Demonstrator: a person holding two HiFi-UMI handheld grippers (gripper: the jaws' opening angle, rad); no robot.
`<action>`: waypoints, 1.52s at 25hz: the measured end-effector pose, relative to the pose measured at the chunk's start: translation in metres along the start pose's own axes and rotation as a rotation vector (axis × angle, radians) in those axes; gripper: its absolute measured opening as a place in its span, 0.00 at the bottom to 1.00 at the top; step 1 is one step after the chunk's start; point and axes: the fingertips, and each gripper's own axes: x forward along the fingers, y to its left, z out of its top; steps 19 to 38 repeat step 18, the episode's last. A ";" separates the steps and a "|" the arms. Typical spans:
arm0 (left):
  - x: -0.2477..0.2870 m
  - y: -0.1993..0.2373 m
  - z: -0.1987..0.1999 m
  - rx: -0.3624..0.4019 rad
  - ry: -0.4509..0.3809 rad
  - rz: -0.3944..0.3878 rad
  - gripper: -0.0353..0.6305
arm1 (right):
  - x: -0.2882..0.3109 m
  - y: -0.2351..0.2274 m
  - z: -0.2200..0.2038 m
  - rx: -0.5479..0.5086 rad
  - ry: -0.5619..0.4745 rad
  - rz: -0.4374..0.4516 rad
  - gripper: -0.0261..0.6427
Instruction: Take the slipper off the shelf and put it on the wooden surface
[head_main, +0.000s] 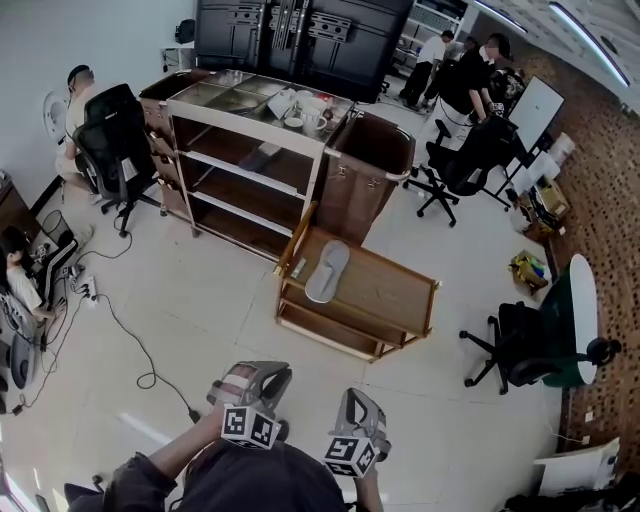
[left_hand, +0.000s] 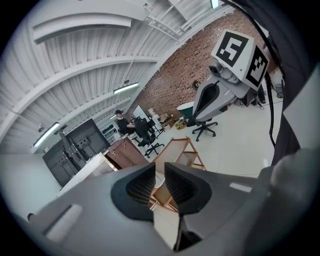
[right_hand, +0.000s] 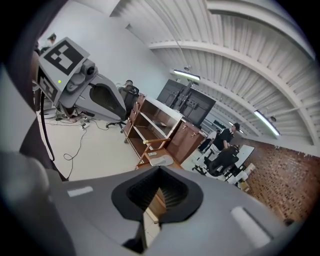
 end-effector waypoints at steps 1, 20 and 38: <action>-0.002 -0.001 0.000 0.000 0.000 -0.008 0.17 | 0.000 0.000 0.003 -0.004 -0.002 -0.001 0.04; -0.004 -0.016 0.009 0.011 0.005 -0.026 0.15 | -0.006 -0.002 0.006 0.016 -0.005 0.019 0.04; -0.004 -0.016 0.009 0.011 0.005 -0.026 0.15 | -0.006 -0.002 0.006 0.016 -0.005 0.019 0.04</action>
